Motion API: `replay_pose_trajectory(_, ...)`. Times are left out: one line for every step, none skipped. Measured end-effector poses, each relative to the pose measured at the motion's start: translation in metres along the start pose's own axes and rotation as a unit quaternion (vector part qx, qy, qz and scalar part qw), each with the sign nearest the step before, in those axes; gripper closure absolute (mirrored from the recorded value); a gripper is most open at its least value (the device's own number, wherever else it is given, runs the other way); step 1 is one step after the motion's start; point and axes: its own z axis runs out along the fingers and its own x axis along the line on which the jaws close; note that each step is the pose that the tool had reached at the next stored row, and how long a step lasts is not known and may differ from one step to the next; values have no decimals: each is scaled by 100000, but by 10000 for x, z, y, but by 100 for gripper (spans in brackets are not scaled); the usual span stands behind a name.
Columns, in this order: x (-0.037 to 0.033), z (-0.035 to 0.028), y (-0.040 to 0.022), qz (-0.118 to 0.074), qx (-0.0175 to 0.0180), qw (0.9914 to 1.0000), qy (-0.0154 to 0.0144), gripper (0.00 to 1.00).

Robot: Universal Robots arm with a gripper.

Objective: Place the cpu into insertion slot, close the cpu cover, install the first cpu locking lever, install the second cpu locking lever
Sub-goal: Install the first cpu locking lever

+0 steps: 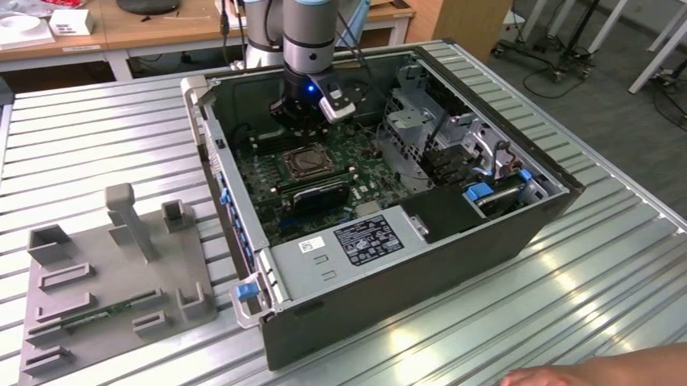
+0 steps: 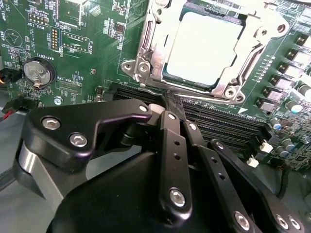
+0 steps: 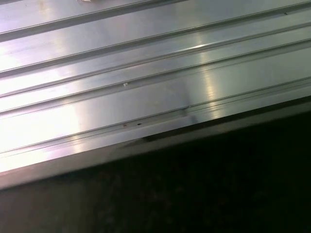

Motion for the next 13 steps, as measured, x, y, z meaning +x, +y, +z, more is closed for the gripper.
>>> replay_pose_trajectory(0, 1, -1, -1, -1, 100000, 2, 89)
replay_pose_trajectory(-1, 1, -1, -1, -2, 100000, 1, 89)
replay_pose_trajectory(-1, 2, -2, -3, -11, 100000, -1, 89)
replay_pose_trajectory(-2, 2, -3, -3, -8, 100000, -3, 89)
replay_pose_trajectory(-2, 2, -4, 0, -5, 100000, -2, 89)
replay_pose_trajectory(-2, 2, -5, 0, -1, 100000, 1, 89)
replay_pose_trajectory(-2, 2, -5, 2, -2, 100000, 0, 89)
replay_pose_trajectory(-2, 2, -5, 0, -3, 100000, 0, 89)
replay_pose_trajectory(-2, 1, -5, 1, -11, 100000, -3, 89)
replay_pose_trajectory(-2, -2, -6, -1, -6, 100000, -1, 89)
replay_pose_trajectory(-2, -6, -5, -1, -8, 100000, 2, 89)
replay_pose_trajectory(-2, -13, -4, -1, -23, 100000, 2, 89)
replay_pose_trajectory(-2, -21, -3, -1, -19, 100000, 3, 89)
